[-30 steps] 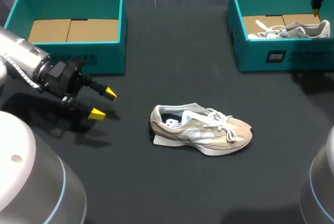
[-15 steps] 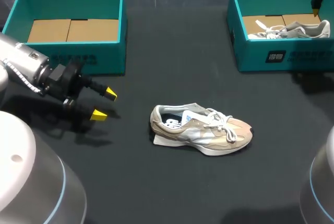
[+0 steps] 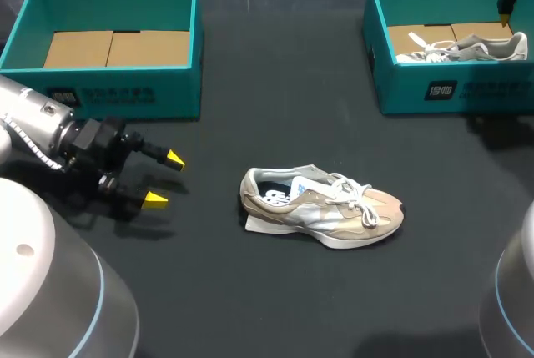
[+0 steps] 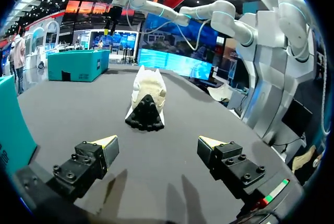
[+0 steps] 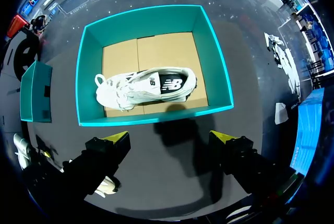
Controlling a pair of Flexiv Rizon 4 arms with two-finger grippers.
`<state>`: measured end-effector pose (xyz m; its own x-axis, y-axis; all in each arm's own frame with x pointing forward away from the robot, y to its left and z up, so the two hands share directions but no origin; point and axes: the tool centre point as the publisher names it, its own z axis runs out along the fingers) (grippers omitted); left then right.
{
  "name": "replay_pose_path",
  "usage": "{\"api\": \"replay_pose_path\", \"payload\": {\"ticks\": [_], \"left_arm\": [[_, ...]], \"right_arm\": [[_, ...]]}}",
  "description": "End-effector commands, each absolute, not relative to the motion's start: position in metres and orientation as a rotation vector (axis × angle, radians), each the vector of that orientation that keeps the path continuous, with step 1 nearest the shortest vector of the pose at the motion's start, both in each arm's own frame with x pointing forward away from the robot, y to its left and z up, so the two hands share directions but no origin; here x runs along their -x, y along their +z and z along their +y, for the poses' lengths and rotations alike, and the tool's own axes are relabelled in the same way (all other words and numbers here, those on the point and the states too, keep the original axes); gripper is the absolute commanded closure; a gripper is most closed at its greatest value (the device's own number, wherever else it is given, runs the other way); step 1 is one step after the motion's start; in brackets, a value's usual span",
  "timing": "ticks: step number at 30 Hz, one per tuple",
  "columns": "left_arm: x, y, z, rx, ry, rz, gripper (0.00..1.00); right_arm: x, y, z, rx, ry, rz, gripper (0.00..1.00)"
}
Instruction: Take the shoe out of the shoebox, open the shoe tongue, remove and reinsert the insole, then place the shoe into the shoebox
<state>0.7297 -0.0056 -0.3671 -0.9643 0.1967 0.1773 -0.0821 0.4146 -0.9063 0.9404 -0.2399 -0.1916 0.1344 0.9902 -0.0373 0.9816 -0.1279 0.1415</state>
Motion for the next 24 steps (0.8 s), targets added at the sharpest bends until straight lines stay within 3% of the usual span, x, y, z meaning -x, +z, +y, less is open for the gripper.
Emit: {"api": "replay_pose_path", "payload": {"ticks": [1, 24], "left_arm": [[-0.726, -0.372, -0.007, 0.09, 1.58, -2.431, 0.0], [-0.727, -0.379, -0.025, 0.076, 1.629, -2.417, 0.0]], "right_arm": [[-0.939, -0.192, -0.24, -2.263, 0.1, 1.981, 0.0], [-0.939, -0.192, -0.24, -2.263, 0.1, 1.981, 0.0]]}}
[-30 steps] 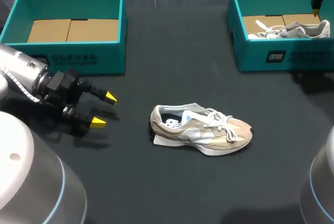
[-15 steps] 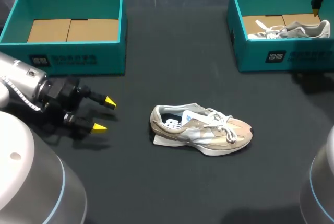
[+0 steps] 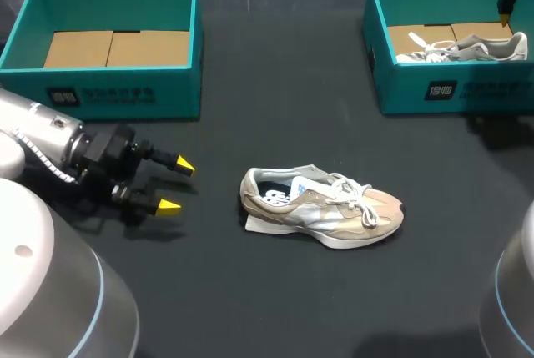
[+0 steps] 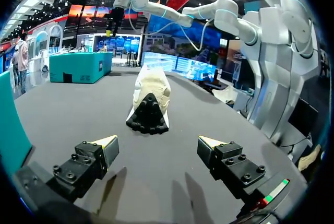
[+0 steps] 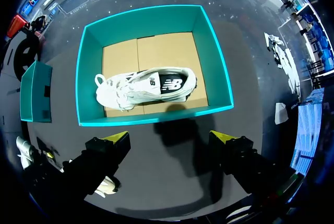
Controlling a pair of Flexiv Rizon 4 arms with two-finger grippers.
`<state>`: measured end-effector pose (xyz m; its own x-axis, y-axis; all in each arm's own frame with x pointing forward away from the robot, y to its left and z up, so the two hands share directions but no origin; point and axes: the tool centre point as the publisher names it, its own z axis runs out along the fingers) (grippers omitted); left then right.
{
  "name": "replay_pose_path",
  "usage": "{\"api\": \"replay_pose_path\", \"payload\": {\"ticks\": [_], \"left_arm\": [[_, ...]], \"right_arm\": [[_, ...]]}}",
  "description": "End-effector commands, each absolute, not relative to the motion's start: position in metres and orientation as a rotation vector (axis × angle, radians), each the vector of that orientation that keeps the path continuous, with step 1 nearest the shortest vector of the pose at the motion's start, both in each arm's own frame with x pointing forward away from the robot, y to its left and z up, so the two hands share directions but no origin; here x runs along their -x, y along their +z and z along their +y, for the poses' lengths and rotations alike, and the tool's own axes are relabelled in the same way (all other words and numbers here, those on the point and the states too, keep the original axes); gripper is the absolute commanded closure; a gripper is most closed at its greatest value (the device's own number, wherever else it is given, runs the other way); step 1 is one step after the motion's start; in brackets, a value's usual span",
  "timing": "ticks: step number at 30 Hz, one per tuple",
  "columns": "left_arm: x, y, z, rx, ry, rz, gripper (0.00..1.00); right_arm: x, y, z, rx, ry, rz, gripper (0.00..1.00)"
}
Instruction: Take the shoe out of the shoebox, open the shoe tongue, remove and reinsert the insole, then place the shoe into the shoebox
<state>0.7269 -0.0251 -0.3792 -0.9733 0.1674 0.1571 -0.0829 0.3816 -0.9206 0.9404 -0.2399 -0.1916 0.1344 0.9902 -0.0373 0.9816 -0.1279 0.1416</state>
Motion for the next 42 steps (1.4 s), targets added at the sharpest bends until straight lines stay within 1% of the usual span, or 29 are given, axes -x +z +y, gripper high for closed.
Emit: {"api": "replay_pose_path", "payload": {"ticks": [1, 12, 26, 42], "left_arm": [[-0.727, -0.379, -0.025, 0.076, 1.629, -2.417, 0.0], [-0.732, -0.389, -0.05, 0.082, 1.631, -2.516, 0.0], [-0.735, -0.387, -0.058, 0.084, 1.626, -2.541, 0.0], [-0.735, -0.392, -0.087, 0.127, 1.605, -2.551, 0.0]], "right_arm": [[-0.939, -0.192, -0.24, -2.263, 0.1, 1.981, 0.0], [-0.939, -0.192, -0.24, -2.263, 0.1, 1.981, 0.0], [-0.939, -0.192, -0.24, -2.263, 0.1, 1.981, 0.0], [-0.939, -0.192, -0.24, -2.263, 0.1, 1.981, 0.0]]}}
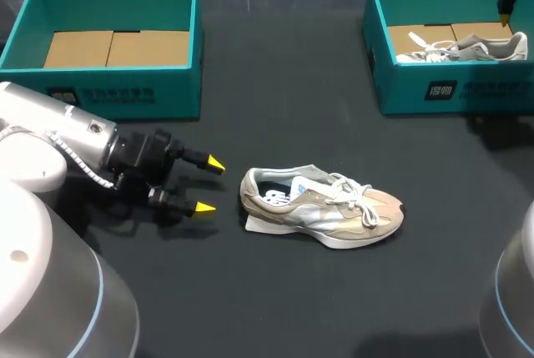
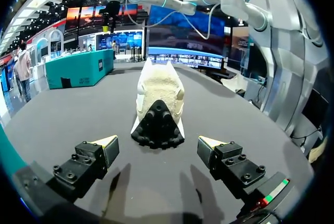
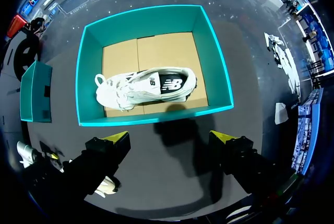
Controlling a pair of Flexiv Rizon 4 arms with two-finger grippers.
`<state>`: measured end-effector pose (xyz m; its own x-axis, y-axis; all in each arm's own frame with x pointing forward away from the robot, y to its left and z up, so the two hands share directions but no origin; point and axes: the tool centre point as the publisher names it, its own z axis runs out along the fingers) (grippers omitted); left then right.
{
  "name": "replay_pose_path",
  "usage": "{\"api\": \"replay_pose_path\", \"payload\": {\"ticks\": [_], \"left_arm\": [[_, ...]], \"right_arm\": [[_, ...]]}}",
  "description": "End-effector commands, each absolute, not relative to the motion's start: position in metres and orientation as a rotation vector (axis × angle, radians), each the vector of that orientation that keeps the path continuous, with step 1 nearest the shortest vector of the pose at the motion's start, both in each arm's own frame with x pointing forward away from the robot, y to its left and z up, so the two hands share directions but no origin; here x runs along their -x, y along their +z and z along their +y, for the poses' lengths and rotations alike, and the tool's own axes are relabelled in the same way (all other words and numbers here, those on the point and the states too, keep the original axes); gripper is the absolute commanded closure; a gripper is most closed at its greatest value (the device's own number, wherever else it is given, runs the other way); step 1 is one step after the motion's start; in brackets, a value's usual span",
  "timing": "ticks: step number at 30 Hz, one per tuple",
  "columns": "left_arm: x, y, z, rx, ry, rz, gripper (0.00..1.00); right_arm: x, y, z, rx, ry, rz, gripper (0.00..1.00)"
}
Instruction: Take the shoe out of the shoebox, open the shoe tongue, remove and reinsert the insole, then place the shoe into the shoebox
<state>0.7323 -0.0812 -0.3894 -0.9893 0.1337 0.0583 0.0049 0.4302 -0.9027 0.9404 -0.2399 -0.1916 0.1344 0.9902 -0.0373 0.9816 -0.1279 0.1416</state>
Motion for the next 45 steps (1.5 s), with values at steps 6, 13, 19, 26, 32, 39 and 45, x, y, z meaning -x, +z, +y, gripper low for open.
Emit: {"api": "replay_pose_path", "payload": {"ticks": [6, 13, 19, 26, 32, 39, 45], "left_arm": [[-0.737, -0.394, -0.094, 0.13, 1.596, -2.553, 0.0], [-0.738, -0.397, -0.101, 0.095, 1.613, -2.56, 0.0], [-0.736, -0.4, -0.105, 0.074, 1.627, -2.551, 0.0], [-0.735, -0.402, -0.109, 0.058, 1.651, -2.548, 0.0], [-0.731, -0.405, -0.118, 0.047, 1.658, -2.545, 0.0], [-0.729, -0.407, -0.125, 0.043, 1.672, -2.549, 0.0], [-0.732, -0.409, -0.13, 0.032, 1.685, -2.543, 0.0]], "right_arm": [[-0.939, -0.192, -0.24, -2.263, 0.1, 1.981, 0.0], [-0.939, -0.192, -0.24, -2.263, 0.1, 1.981, 0.0], [-0.939, -0.192, -0.24, -2.263, 0.1, 1.981, 0.0], [-0.939, -0.192, -0.24, -2.263, 0.1, 1.981, 0.0], [-0.939, -0.192, -0.24, -2.263, 0.1, 1.981, 0.0], [-0.939, -0.192, -0.24, -2.263, 0.1, 1.981, 0.0], [-0.939, -0.192, -0.24, -2.263, 0.1, 1.981, 0.0]]}}
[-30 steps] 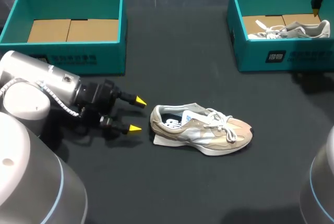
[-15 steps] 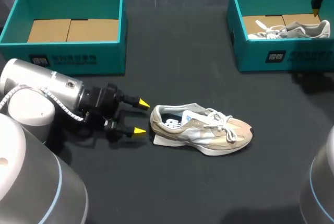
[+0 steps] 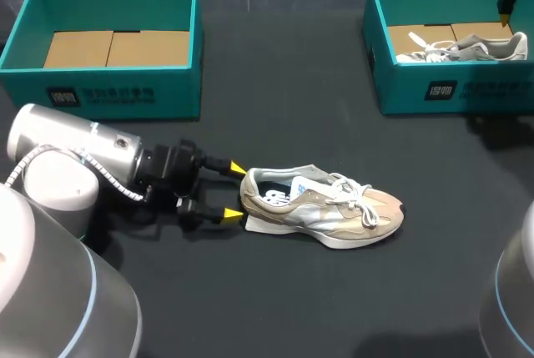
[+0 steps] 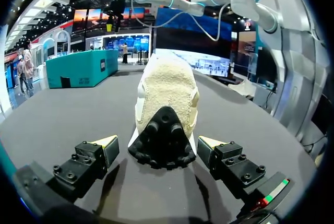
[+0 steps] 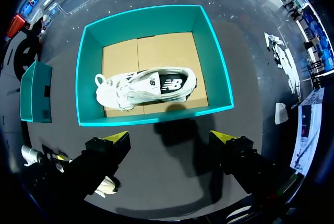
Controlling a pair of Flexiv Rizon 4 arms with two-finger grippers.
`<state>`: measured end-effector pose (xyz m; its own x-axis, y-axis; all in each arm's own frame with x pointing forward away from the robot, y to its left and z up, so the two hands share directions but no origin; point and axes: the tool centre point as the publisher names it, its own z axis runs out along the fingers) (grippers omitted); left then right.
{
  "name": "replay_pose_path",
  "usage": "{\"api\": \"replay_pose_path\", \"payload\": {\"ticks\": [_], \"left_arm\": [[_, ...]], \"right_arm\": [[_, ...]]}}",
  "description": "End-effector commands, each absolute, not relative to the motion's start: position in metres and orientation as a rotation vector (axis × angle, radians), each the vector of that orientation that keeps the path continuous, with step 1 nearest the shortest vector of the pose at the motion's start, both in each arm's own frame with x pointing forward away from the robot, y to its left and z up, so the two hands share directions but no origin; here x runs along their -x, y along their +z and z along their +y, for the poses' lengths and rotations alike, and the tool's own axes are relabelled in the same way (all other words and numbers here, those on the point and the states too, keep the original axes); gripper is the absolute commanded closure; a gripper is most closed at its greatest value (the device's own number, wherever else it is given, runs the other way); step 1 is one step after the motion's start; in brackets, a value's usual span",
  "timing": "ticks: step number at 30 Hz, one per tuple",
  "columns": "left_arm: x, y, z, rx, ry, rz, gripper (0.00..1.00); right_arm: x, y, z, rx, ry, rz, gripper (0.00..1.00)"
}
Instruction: Take the shoe out of the shoebox, open the shoe tongue, remove and reinsert the insole, then place the shoe into the shoebox
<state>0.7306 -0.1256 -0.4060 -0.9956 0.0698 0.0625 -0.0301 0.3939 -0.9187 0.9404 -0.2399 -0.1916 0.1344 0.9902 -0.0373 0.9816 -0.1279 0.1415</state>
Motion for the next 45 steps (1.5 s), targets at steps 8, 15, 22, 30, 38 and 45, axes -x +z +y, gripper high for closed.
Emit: {"api": "replay_pose_path", "payload": {"ticks": [8, 15, 22, 30, 38, 45], "left_arm": [[-0.73, -0.413, -0.139, 0.032, 1.695, -2.525, 0.0], [-0.728, -0.414, -0.148, 0.036, 1.703, -2.512, 0.0], [-0.727, -0.414, -0.156, 0.037, 1.712, -2.497, 0.0], [-0.723, -0.414, -0.164, 0.053, 1.721, -2.474, 0.0], [-0.721, -0.414, -0.17, 0.062, 1.73, -2.459, 0.0], [-0.721, -0.416, -0.173, 0.061, 1.739, -2.448, 0.0]], "right_arm": [[-0.939, -0.192, -0.24, -2.263, 0.1, 1.981, 0.0], [-0.939, -0.192, -0.24, -2.263, 0.1, 1.981, 0.0], [-0.939, -0.192, -0.24, -2.263, 0.1, 1.981, 0.0], [-0.939, -0.192, -0.24, -2.263, 0.1, 1.981, 0.0], [-0.939, -0.192, -0.24, -2.263, 0.1, 1.981, 0.0], [-0.939, -0.192, -0.24, -2.263, 0.1, 1.981, 0.0]]}}
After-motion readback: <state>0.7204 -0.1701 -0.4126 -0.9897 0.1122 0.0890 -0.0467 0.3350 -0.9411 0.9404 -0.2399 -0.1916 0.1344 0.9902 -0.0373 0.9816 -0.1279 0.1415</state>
